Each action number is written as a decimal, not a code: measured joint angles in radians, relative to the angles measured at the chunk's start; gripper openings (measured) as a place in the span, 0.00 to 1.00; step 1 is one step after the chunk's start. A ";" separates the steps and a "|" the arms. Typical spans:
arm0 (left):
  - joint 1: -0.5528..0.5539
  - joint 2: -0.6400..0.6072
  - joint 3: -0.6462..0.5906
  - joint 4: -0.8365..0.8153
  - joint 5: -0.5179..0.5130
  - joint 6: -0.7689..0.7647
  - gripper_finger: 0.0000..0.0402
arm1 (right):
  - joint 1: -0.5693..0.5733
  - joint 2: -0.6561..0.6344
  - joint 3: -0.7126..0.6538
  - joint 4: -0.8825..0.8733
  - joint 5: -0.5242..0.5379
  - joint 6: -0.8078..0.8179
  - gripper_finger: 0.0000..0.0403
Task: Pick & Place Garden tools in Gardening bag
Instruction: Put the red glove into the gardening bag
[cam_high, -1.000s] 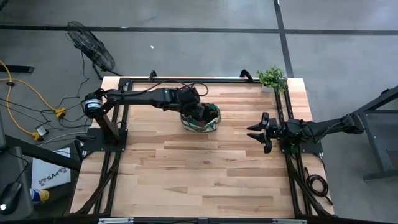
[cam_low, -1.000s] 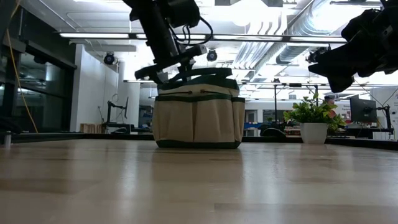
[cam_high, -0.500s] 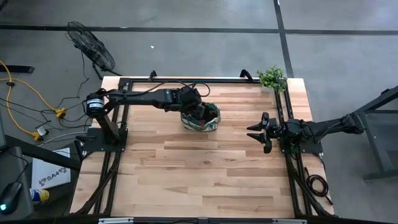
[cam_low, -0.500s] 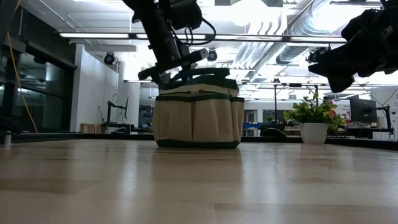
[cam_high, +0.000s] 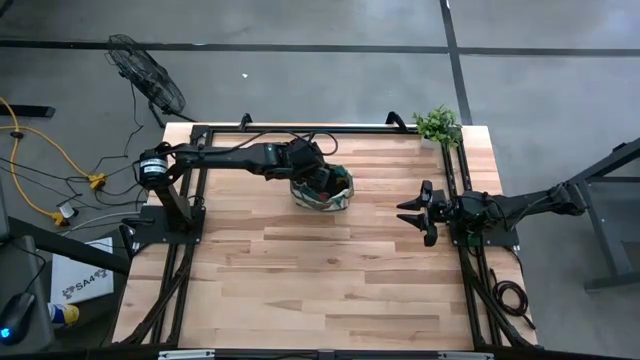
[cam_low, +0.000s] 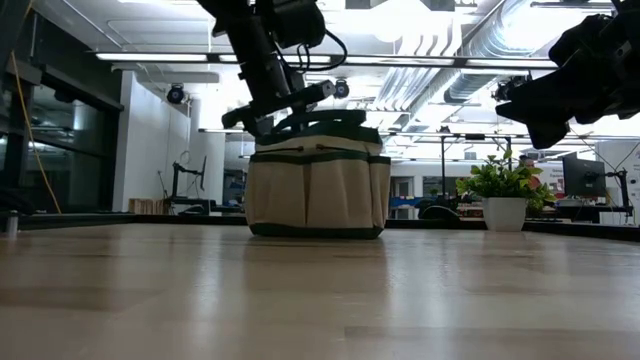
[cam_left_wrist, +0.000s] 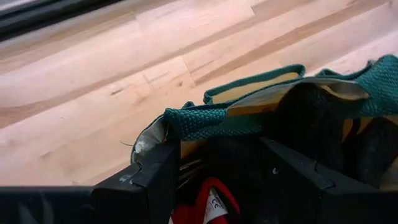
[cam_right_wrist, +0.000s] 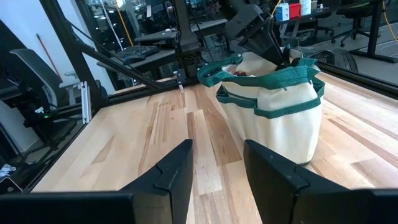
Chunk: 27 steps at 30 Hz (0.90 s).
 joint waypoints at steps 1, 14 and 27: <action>0.000 0.003 0.000 0.000 -0.009 0.000 0.52 | 0.000 0.000 0.000 0.000 0.000 0.000 0.33; 0.007 0.032 0.000 -0.001 -0.035 -0.007 0.52 | 0.000 0.000 0.000 0.000 0.000 0.000 0.33; 0.007 0.032 -0.001 0.053 -0.106 -0.029 0.26 | 0.000 0.000 0.000 0.000 0.000 0.000 0.33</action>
